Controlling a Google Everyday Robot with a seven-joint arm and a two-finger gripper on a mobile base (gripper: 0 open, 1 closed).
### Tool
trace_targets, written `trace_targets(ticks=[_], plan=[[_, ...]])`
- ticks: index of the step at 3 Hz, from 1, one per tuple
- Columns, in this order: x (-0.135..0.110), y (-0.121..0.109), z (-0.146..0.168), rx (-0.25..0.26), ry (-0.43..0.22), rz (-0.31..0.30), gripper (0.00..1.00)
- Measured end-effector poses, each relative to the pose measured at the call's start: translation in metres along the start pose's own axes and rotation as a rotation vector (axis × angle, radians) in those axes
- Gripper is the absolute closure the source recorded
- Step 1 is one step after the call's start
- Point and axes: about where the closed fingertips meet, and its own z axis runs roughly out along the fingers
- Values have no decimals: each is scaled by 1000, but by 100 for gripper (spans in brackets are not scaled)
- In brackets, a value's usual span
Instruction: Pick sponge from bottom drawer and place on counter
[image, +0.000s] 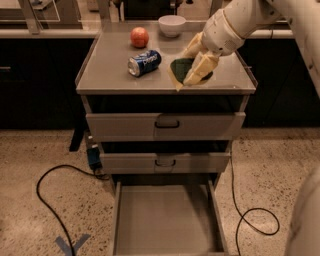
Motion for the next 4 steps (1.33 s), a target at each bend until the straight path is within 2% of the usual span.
trace_targets(ticks=[1, 2, 3, 4], plan=[[4, -35, 27, -29, 22, -8, 100], [11, -86, 33, 72, 74, -55, 100], [11, -140, 15, 248, 122, -128, 100], [25, -161, 8, 331, 140, -79, 100]])
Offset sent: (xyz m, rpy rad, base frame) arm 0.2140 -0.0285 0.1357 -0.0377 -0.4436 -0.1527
